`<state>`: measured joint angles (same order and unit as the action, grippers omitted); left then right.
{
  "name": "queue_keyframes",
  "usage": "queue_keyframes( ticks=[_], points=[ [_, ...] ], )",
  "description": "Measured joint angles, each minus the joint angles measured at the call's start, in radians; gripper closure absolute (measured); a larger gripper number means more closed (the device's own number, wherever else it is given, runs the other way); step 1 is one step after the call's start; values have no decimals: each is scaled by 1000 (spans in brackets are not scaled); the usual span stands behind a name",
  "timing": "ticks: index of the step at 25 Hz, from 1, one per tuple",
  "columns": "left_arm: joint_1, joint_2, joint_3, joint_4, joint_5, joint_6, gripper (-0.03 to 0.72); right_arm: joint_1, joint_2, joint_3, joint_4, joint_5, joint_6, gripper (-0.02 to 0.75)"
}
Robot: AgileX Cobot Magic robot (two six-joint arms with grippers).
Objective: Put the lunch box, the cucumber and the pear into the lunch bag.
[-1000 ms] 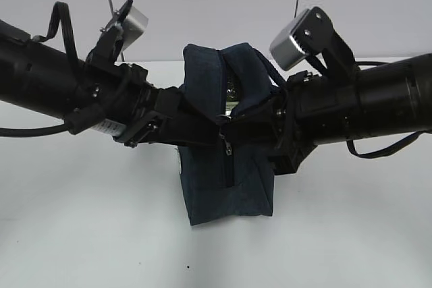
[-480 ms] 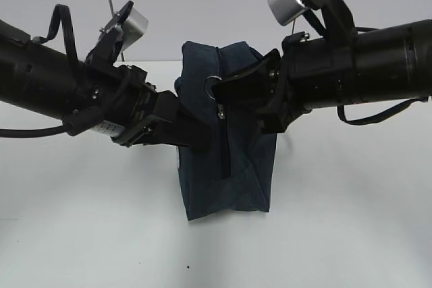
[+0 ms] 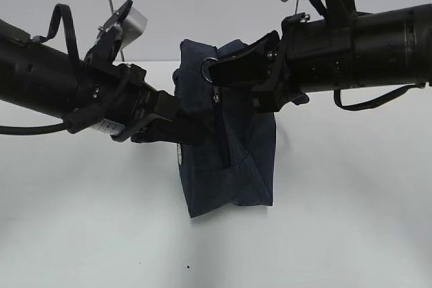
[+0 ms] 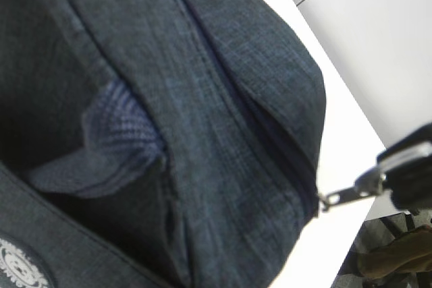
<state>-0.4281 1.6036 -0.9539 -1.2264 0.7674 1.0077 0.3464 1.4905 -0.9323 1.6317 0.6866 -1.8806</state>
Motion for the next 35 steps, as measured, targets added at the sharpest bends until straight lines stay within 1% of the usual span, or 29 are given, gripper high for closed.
queue_keyframes(
  ticks=[4, 9, 16, 25, 35],
  points=[
    [0, 0, 0, 22, 5, -3, 694, 0, 0, 0, 3, 0, 11, 732],
    [0, -2, -2, 110, 18, -72, 694, 0, 0, 0, 10, 0, 22, 732],
    [0, -2, -3, 172, 34, -141, 695, 1, 2, 0, 34, -36, 24, 732],
    [0, -2, -8, 196, 38, -165, 696, -1, 65, -76, 41, -55, 42, 732],
    [0, -2, -10, 219, 42, -166, 697, -63, 165, -178, 56, -55, 75, 732]
  ],
)
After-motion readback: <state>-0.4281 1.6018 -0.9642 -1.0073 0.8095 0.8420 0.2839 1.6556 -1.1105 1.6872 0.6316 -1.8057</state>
